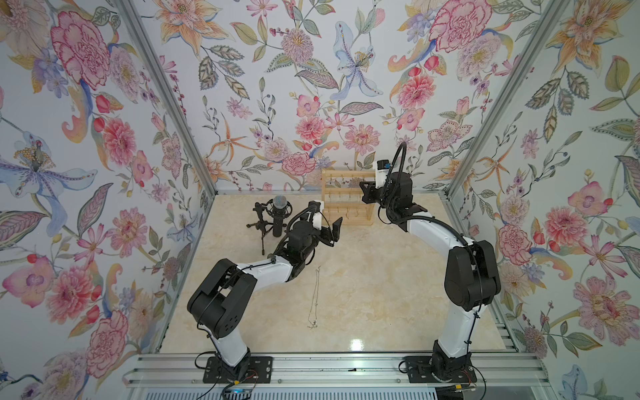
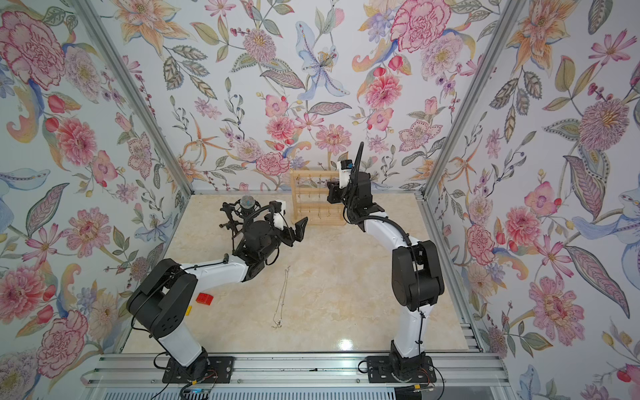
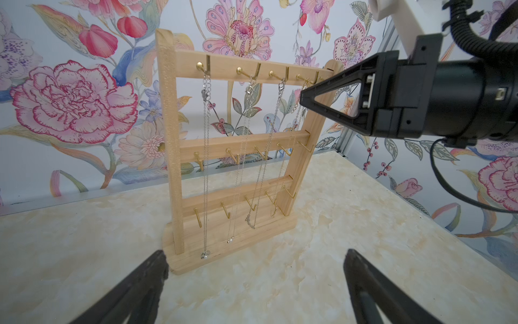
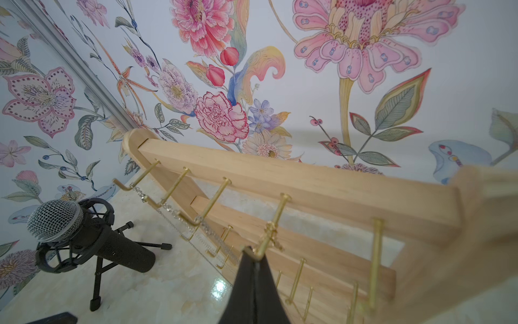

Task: Take the necklace off the jewelry display stand
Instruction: Take off the necklace from the stand.

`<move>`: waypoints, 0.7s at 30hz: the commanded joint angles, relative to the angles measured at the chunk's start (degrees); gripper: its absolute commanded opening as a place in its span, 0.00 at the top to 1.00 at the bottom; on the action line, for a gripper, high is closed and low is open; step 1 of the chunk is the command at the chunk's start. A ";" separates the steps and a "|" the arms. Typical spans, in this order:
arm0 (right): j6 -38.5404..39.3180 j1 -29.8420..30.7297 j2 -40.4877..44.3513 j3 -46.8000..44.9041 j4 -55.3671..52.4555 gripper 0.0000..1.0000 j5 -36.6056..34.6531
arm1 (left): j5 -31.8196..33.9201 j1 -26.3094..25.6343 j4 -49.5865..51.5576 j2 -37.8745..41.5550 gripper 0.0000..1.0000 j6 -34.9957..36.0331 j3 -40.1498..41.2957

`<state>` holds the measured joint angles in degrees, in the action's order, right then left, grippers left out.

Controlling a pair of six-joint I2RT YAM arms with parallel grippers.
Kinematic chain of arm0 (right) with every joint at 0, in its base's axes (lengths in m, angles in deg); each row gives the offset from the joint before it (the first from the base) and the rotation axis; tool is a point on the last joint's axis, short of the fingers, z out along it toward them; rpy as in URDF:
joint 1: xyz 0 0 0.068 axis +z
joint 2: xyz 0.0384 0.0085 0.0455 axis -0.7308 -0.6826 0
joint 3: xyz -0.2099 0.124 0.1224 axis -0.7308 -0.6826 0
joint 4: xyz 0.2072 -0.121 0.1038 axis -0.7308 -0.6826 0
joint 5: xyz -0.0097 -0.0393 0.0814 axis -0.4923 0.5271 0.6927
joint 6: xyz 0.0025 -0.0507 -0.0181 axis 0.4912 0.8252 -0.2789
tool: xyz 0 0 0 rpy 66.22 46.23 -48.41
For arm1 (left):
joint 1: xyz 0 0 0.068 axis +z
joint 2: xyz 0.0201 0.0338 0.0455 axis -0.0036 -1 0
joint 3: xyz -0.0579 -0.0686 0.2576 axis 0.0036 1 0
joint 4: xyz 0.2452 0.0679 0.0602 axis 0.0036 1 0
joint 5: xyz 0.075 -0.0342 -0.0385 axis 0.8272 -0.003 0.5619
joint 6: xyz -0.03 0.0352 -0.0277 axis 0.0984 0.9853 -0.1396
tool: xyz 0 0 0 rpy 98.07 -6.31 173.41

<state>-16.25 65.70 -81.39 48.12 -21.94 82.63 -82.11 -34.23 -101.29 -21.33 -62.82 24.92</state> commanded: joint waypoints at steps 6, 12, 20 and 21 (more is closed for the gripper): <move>1.53 0.41 4.11 -0.35 0.68 1.00 0.00 | -1.31 0.77 -2.16 0.10 0.01 -0.43 0.78; 1.61 0.42 4.90 -0.13 0.43 1.00 0.58 | -1.34 0.77 -2.20 0.10 0.01 -0.38 0.74; 1.44 0.50 5.82 0.11 0.13 1.00 0.81 | -1.36 0.79 -2.21 0.03 0.01 -0.45 0.74; 1.43 0.45 5.87 0.23 0.08 1.00 0.95 | -1.36 0.77 -2.21 0.08 0.01 -0.40 0.74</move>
<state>-16.23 65.70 -78.53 47.97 -23.21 82.85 -82.94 -34.23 -101.61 -21.33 -62.82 24.92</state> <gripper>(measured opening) 0.042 0.989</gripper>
